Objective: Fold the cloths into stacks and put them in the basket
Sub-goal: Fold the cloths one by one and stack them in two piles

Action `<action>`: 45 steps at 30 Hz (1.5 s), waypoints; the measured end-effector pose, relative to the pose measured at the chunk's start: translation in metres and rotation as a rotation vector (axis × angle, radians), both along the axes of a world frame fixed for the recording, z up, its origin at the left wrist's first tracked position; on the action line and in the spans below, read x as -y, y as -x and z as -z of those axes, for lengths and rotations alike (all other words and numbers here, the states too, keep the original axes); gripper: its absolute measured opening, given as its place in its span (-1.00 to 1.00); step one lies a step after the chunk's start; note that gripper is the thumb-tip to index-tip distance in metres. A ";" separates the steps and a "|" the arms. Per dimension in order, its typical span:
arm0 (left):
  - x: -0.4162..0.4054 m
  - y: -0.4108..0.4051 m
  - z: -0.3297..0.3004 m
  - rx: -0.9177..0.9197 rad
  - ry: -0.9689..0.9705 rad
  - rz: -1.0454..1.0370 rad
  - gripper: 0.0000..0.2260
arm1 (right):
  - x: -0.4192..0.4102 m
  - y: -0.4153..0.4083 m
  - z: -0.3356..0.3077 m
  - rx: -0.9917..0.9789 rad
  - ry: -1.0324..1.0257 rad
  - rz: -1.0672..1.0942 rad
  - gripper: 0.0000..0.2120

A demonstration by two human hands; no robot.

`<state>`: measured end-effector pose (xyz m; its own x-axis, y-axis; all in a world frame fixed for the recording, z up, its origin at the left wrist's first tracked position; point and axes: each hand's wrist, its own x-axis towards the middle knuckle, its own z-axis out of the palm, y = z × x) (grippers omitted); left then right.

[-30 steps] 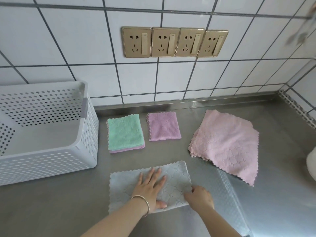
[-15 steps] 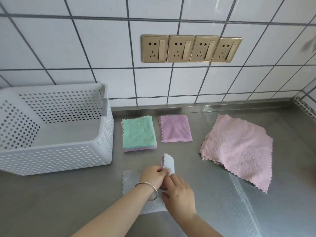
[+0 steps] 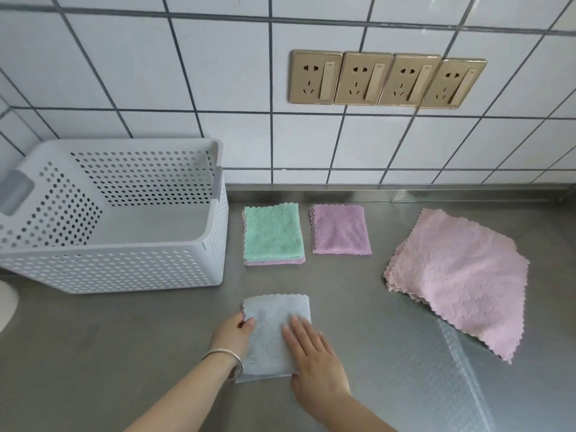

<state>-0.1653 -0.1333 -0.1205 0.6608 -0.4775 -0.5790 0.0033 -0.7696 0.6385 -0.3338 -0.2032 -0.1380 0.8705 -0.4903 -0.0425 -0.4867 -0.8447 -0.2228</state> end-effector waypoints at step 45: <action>-0.022 0.023 0.007 0.414 -0.207 0.112 -0.71 | 0.022 -0.012 -0.013 -0.023 -0.849 0.764 -0.85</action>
<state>-0.1884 -0.1118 -0.1277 0.8073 -0.4614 -0.3680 -0.3093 -0.8618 0.4021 -0.3219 -0.2254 -0.1250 0.3514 -0.6970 -0.6251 -0.8198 0.0934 -0.5650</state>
